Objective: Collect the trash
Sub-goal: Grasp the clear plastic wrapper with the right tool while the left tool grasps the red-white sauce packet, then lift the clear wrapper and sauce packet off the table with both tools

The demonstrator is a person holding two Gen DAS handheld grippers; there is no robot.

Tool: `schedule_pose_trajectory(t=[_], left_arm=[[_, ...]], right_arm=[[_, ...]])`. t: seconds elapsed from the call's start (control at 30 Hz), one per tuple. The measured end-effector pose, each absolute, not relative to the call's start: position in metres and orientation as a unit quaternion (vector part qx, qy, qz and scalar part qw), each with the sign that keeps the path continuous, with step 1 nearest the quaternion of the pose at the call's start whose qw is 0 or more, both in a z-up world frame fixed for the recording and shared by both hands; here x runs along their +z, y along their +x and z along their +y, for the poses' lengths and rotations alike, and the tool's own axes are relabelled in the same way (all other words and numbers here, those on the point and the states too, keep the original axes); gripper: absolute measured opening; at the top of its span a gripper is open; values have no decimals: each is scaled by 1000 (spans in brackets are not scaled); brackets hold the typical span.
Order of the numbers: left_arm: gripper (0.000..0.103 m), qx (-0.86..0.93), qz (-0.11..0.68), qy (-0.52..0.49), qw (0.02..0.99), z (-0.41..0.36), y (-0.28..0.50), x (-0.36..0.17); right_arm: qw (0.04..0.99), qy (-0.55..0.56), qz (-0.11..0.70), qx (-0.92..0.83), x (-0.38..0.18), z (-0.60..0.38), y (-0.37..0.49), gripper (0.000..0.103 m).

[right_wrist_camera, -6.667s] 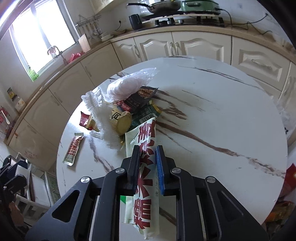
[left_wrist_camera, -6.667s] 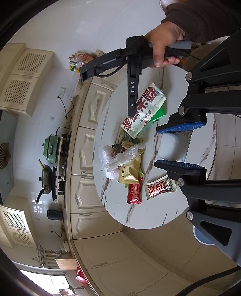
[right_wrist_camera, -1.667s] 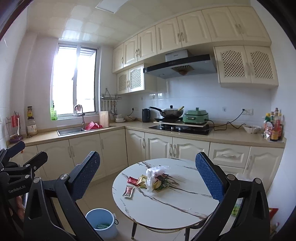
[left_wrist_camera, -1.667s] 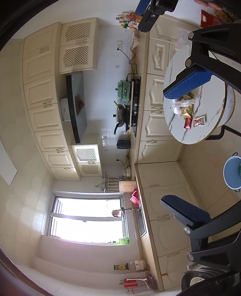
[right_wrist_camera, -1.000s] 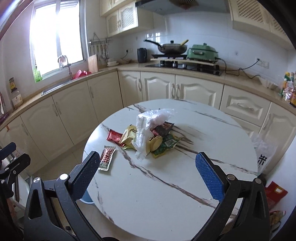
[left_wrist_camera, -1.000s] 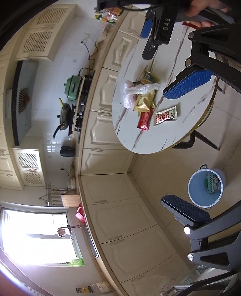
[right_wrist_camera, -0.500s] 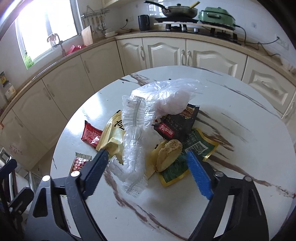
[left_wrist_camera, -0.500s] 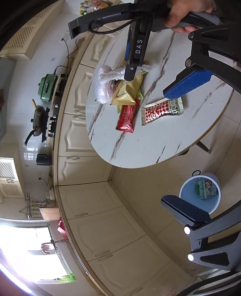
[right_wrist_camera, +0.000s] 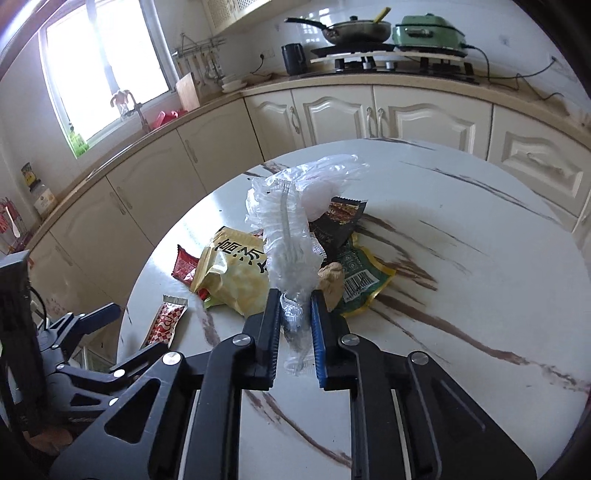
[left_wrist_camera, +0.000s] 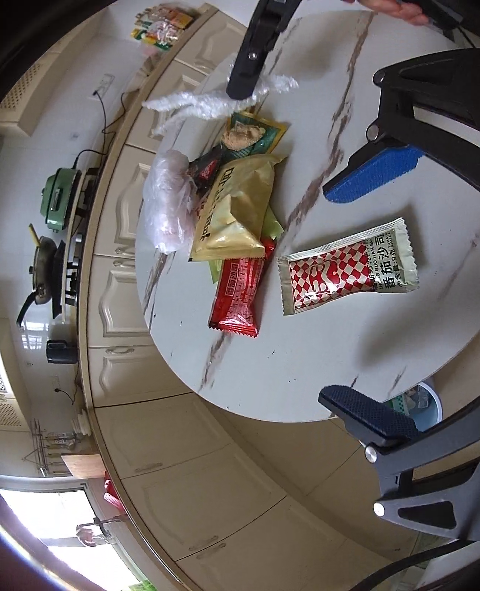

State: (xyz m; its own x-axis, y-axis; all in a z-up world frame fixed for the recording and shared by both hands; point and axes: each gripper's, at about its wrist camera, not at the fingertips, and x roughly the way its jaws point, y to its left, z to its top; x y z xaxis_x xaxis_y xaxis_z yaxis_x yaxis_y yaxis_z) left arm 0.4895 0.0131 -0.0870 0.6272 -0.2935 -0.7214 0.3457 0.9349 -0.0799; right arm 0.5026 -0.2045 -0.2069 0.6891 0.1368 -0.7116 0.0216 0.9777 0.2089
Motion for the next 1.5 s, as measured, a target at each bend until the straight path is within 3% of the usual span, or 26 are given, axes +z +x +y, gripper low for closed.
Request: schedule_pose_trajectory(t=[0.17, 0.27, 0.33, 0.4, 0.47, 1.03, 1.3, 1.33, 1.43, 1.5], left_arm=[[62, -172, 392, 45, 903, 2, 505, -90], [37, -188, 376, 48, 906, -3, 502, -95], [29, -193, 374, 45, 906, -2, 492, -100], [12, -203, 374, 36, 904, 4, 485, -99], [6, -218, 373, 29, 902, 8, 480, -96], [0, -255, 326, -32, 910, 89, 411, -45], [1, -287, 356, -48, 888, 101, 429, -80], [2, -296, 359, -49, 884, 101, 429, -82], [20, -301, 363, -23, 881, 95, 428, -83], [52, -311, 367, -17, 877, 92, 429, -83]], right_arm=[[919, 114, 374, 48, -192, -210, 488, 16], [924, 113, 361, 55, -181, -207, 482, 16], [926, 110, 357, 59, -176, -205, 481, 16], [925, 108, 359, 62, -175, -201, 480, 16], [924, 108, 360, 66, -175, -196, 477, 16], [921, 79, 362, 121, -162, -119, 463, 16], [908, 53, 394, 130, -187, -62, 490, 15], [908, 50, 396, 128, -188, -61, 490, 15], [910, 61, 394, 116, -187, -72, 488, 15], [913, 60, 389, 108, -184, -79, 487, 15]])
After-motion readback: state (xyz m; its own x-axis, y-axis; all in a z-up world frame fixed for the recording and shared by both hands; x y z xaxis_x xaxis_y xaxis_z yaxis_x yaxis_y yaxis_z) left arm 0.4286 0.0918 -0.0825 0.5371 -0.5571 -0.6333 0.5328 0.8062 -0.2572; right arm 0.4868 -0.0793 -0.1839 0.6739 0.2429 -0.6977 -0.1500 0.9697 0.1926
